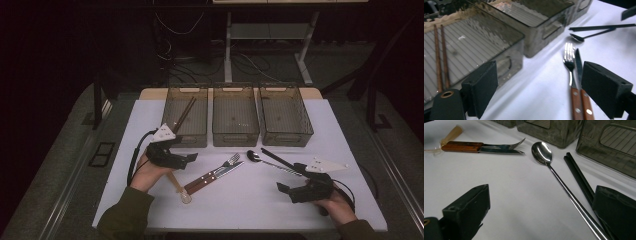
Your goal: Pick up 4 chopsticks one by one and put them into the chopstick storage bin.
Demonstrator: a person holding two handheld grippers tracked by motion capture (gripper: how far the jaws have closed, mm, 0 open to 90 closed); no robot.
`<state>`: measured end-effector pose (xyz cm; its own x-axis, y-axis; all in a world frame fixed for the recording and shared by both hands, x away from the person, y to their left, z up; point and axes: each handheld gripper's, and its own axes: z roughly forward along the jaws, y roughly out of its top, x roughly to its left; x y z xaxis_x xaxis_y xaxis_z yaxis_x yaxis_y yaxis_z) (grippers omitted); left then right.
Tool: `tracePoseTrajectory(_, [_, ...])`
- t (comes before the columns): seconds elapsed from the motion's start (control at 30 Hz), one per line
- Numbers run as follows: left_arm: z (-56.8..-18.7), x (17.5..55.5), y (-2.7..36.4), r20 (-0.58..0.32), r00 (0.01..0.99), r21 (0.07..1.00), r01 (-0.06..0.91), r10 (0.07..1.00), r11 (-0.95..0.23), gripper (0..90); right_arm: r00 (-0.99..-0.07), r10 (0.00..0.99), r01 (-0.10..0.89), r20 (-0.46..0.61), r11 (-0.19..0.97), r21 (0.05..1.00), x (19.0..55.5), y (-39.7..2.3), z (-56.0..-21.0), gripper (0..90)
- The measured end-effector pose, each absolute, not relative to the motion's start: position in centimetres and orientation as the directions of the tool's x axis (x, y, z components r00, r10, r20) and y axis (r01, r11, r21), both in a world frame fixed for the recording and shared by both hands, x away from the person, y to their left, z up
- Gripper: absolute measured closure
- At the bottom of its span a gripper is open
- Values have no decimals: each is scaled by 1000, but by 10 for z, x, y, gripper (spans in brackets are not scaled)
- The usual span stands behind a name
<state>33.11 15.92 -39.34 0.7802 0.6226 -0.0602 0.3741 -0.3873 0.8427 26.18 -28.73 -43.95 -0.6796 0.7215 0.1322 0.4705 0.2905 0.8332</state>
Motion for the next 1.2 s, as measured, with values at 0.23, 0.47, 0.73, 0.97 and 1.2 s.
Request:
tracePoseTrajectory(0.23, [-408,308,158,-27,797,830,355,603,-431,93,-683,720,466,125,297,833,261,-289,-439,17])
tracePoseTrajectory(0.47, [-415,292,164,-37,813,830,349,582,-435,45,-691,712,462,124,303,833,260,-286,-439,17])
tracePoseTrajectory(0.73, [-428,276,169,-76,823,835,361,563,-416,0,-692,709,468,138,295,833,262,-290,-438,17])
tracePoseTrajectory(0.97, [-439,266,170,-111,845,827,371,524,-423,0,-697,707,462,118,318,828,257,-292,-439,17])
tracePoseTrajectory(1.2, [-437,265,172,-113,850,845,355,515,-401,0,-659,736,501,153,278,819,259,-297,-437,17])
